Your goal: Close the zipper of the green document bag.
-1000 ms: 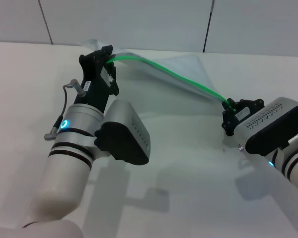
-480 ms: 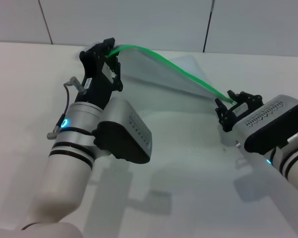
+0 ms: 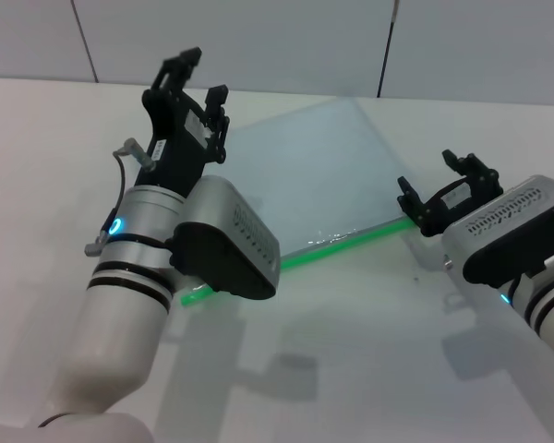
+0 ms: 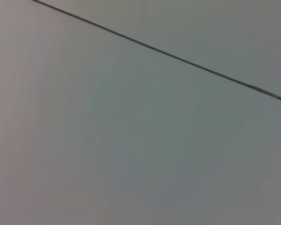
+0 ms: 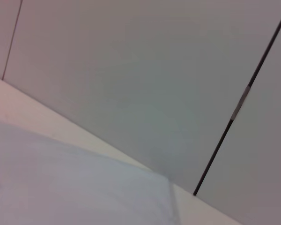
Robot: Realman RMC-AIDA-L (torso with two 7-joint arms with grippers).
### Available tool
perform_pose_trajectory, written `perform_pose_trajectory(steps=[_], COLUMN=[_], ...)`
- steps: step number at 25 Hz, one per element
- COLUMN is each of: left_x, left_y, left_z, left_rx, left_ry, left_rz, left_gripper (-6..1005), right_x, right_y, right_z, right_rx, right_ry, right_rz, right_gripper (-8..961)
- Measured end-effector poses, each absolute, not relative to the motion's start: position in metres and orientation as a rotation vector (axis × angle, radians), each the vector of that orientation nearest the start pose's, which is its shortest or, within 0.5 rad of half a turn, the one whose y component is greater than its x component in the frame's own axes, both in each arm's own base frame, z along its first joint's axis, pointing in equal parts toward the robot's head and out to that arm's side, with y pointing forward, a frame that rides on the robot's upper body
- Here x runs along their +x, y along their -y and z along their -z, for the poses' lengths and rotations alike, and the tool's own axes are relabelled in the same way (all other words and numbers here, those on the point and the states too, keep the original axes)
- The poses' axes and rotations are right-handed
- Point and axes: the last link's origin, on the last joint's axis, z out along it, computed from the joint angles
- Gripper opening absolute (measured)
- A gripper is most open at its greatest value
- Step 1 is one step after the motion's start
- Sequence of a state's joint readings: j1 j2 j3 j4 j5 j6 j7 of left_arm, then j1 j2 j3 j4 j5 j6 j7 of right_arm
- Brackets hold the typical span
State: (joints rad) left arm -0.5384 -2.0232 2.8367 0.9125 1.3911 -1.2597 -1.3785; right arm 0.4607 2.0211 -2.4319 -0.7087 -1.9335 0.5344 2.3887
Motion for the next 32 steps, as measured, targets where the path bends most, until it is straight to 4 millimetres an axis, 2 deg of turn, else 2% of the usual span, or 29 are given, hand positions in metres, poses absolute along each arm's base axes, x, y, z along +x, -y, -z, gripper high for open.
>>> perform_pose_trajectory(steps=[2,5,7,10,15,19,22,32], left_x=[-0.186,-0.187,-0.187,-0.187,-0.186,-0.188,-0.192,-0.216], left_y=[-0.326,-0.326,-0.326,-0.326,-0.327,-0.328,-0.329,-0.331], left_z=[0.070,0.070,0.069,0.068,0.060,0.051,0.045,0.024], left_rx=[-1.522,-1.519,-1.517,-1.508,-1.471,-1.434,-1.405,-1.298], left_ry=[-0.386,-0.387,-0.389,-0.383,-0.307,-0.195,-0.121,0.111], left_rz=[-0.111,-0.113,-0.116,-0.111,-0.039,0.060,0.118,0.285], left_gripper=[404,645,685,745,744,742,741,740], right_x=[0.250,0.249,0.249,0.247,0.242,0.244,0.252,0.270], right_y=[-0.353,-0.353,-0.353,-0.351,-0.345,-0.346,-0.349,-0.355], right_z=[0.094,0.093,0.092,0.089,0.077,0.066,0.056,0.046], right_rx=[-1.982,-1.978,-1.971,-1.938,-1.841,-1.761,-1.698,-1.629], right_ry=[-0.294,-0.283,-0.281,-0.279,-0.284,-0.359,-0.473,-0.584], right_rz=[-0.233,-0.230,-0.232,-0.258,-0.340,-0.422,-0.503,-0.532], right_gripper=[562,647,703,720,718,714,712,713])
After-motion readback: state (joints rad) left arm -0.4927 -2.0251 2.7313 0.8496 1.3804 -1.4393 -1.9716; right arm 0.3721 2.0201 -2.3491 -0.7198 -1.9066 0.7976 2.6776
